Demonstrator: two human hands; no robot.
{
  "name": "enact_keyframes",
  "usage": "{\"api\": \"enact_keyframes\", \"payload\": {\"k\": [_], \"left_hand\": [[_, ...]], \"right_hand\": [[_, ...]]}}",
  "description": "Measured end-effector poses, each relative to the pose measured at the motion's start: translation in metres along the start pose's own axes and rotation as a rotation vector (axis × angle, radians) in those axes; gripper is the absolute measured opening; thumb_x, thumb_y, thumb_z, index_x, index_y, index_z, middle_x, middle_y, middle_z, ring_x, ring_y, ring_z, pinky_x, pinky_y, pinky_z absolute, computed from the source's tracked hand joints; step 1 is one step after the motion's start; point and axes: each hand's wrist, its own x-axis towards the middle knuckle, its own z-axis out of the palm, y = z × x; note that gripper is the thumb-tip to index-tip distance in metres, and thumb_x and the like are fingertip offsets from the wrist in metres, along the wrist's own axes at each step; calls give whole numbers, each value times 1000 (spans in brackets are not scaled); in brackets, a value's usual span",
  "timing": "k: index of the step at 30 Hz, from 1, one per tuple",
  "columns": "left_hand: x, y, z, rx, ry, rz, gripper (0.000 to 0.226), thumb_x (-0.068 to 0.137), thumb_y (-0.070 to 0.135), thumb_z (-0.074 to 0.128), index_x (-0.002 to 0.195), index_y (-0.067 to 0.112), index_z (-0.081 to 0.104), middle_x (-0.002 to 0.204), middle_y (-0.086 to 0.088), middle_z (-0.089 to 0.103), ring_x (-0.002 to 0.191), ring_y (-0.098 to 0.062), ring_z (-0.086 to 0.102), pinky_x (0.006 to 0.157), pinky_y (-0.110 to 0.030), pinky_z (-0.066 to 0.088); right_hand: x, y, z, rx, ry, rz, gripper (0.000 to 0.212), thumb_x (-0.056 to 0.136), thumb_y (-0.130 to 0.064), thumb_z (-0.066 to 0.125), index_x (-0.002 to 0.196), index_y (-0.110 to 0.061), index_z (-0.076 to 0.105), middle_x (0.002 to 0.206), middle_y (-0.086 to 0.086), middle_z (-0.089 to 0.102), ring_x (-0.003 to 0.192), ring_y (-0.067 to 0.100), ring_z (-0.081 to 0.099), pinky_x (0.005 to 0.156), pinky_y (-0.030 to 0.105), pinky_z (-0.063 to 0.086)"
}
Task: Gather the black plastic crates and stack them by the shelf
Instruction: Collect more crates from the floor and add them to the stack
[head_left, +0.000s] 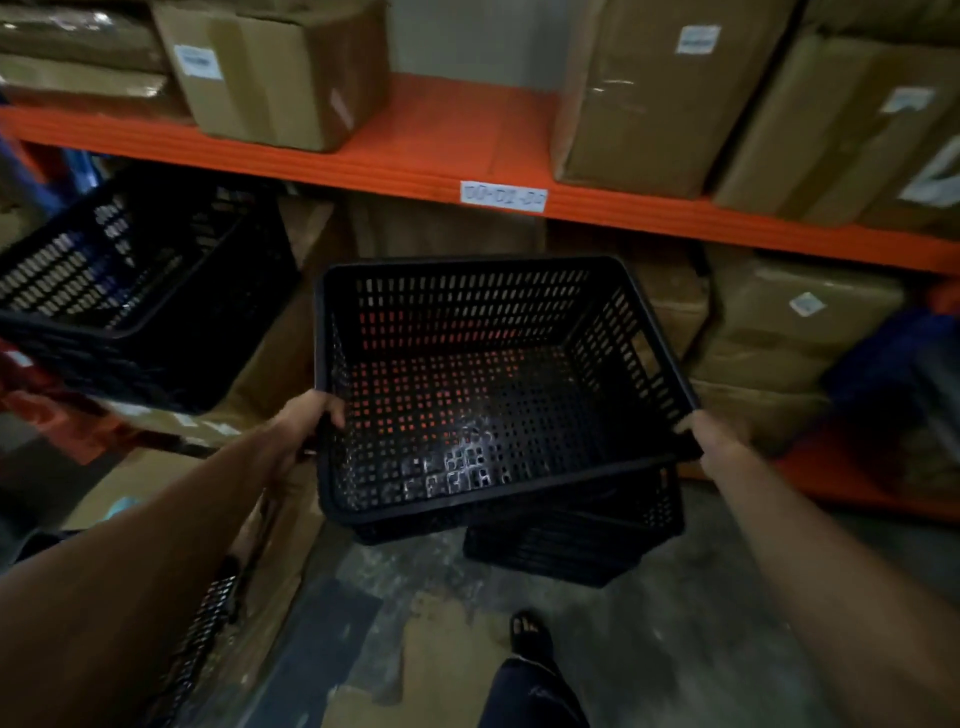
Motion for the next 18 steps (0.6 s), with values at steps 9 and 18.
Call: {"api": "enact_keyframes", "payload": {"k": [9,18], "left_hand": [[89,44,132,188,-133,-3,16,48,2,48,62,10,48,73,-10,54,74,-28,51,62,-30,42],[167,46,240,154,-34,28,55,78,-13,28,114,10,64,53,-5,52,50,-17,47,49,-24,38]], "right_hand": [[81,30,-78,-434,83,-116,43,89,-17,54,130,-6,54,122,21,62,106,39,60,91,49,51],[170,58,-93,-464,165,-175,41,97,-23,52,134,-6,52,128,28,58,115,47,55,97,53,44]]}}
